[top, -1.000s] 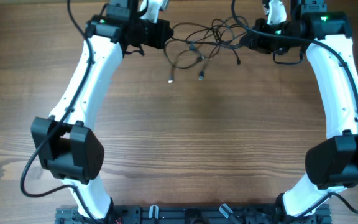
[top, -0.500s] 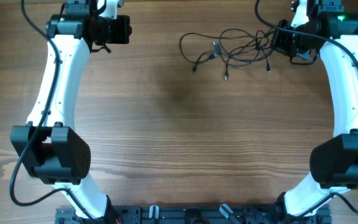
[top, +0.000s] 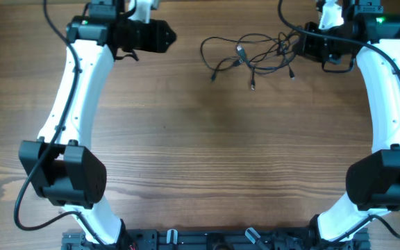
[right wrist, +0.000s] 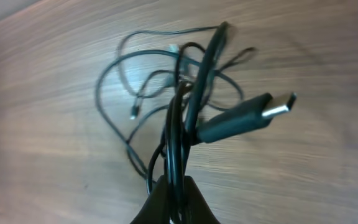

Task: Untangle cables

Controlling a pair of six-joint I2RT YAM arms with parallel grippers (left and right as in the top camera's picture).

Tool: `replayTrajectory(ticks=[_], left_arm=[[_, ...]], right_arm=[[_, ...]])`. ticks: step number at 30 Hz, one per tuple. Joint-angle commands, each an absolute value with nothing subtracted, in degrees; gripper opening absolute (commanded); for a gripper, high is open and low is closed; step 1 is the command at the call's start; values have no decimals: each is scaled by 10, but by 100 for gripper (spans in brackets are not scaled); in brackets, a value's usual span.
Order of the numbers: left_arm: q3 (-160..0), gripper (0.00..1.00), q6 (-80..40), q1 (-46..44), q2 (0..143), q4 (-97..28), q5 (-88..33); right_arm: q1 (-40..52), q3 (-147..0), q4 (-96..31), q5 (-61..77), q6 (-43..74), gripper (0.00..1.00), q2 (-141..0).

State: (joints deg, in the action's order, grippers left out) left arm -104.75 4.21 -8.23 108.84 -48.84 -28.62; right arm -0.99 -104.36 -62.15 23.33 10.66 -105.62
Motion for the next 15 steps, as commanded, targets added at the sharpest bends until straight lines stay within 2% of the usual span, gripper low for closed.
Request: replayTrajectory(ticks=[1, 15], left_arm=[[-1049, 53, 62, -106, 1069, -485, -343], [-1049, 54, 73, -156, 1119, -491, -352]], right_arm=[[6, -1046, -615, 315, 58, 5, -1035], [12, -1046, -612, 465, -16, 4, -1025]])
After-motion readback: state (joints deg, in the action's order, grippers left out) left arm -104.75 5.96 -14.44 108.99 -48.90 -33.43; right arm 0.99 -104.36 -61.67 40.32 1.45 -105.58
